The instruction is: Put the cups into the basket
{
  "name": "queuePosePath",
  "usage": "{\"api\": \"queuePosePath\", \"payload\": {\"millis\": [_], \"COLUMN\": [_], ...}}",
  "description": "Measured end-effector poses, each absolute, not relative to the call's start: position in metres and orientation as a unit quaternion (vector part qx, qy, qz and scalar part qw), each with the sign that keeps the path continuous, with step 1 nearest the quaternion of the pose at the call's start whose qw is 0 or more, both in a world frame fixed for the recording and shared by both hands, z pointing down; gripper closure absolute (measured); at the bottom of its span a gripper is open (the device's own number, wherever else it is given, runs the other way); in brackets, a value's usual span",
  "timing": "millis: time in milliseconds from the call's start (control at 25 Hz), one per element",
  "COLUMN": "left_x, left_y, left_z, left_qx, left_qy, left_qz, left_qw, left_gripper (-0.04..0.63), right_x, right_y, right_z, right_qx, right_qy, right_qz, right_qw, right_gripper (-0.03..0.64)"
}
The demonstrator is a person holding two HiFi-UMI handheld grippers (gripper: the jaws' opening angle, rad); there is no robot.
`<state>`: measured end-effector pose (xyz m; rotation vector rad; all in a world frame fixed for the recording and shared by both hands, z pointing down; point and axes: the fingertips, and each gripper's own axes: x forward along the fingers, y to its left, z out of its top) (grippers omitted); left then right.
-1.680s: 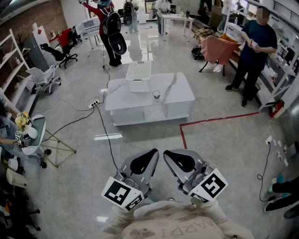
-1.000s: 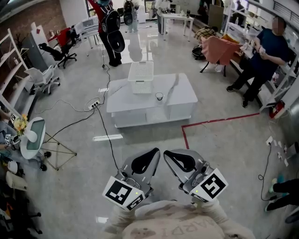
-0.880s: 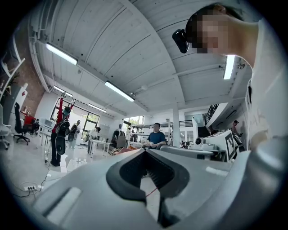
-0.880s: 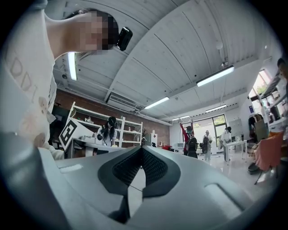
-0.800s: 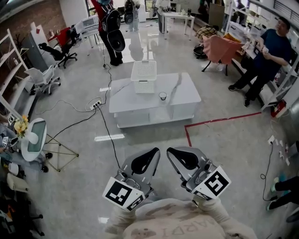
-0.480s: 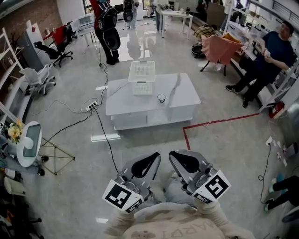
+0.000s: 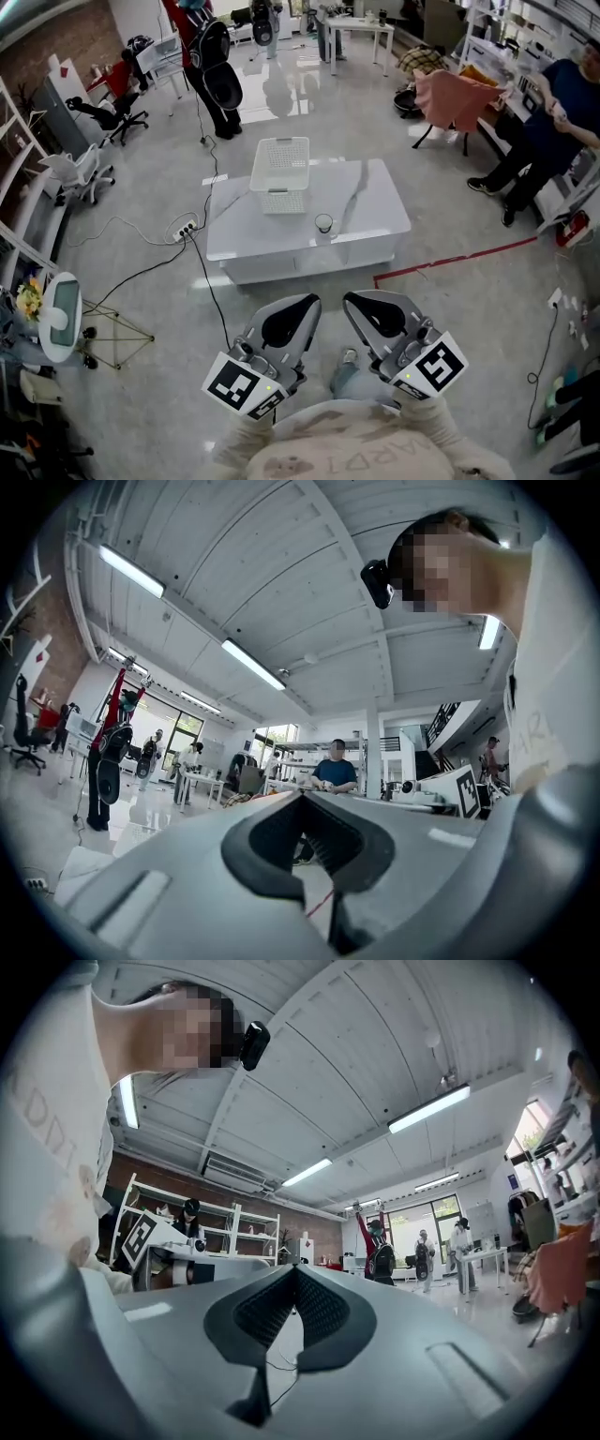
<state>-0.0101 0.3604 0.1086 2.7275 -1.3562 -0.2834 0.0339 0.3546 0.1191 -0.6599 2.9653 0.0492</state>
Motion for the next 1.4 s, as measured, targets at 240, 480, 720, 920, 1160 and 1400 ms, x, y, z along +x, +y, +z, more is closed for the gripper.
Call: {"api": "queuePosePath", "payload": {"millis": [240, 480, 720, 920, 1160, 1400], "left_x": [0.020, 0.019, -0.003, -0.030, -0.071, -0.115], "left_y": [0.271, 0.228, 0.191, 0.153, 0.086, 0.025], "left_z": [0.096, 0.102, 0.112, 0.118, 0.124, 0.129], "left_qx": [0.881, 0.870, 0.863, 0.877, 0.890, 0.906], "left_qy": [-0.461, -0.486, -0.500, -0.474, -0.449, -0.419], "left_qz": [-0.100, -0.080, -0.073, -0.074, -0.066, -0.050], "left_qw": [0.018, 0.013, 0.030, 0.031, 0.037, 0.023], "left_gripper": [0.595, 0.595, 0.595, 0.595, 0.595, 0.595], "right_x": [0.071, 0.077, 0.063, 0.036, -0.009, -0.063], "right_y": [0.265, 0.210, 0.173, 0.137, 0.076, 0.013], "right_z": [0.111, 0.123, 0.131, 0.141, 0.146, 0.154], "right_qx": [-0.201, -0.194, -0.195, -0.225, -0.249, -0.270], "right_qy": [0.978, 0.979, 0.979, 0.973, 0.968, 0.963], "right_qz": [0.018, 0.004, -0.011, -0.017, -0.018, -0.018], "right_qw": [0.058, 0.059, 0.060, 0.054, 0.035, 0.020], "right_gripper": [0.592, 0.592, 0.592, 0.593, 0.592, 0.592]}}
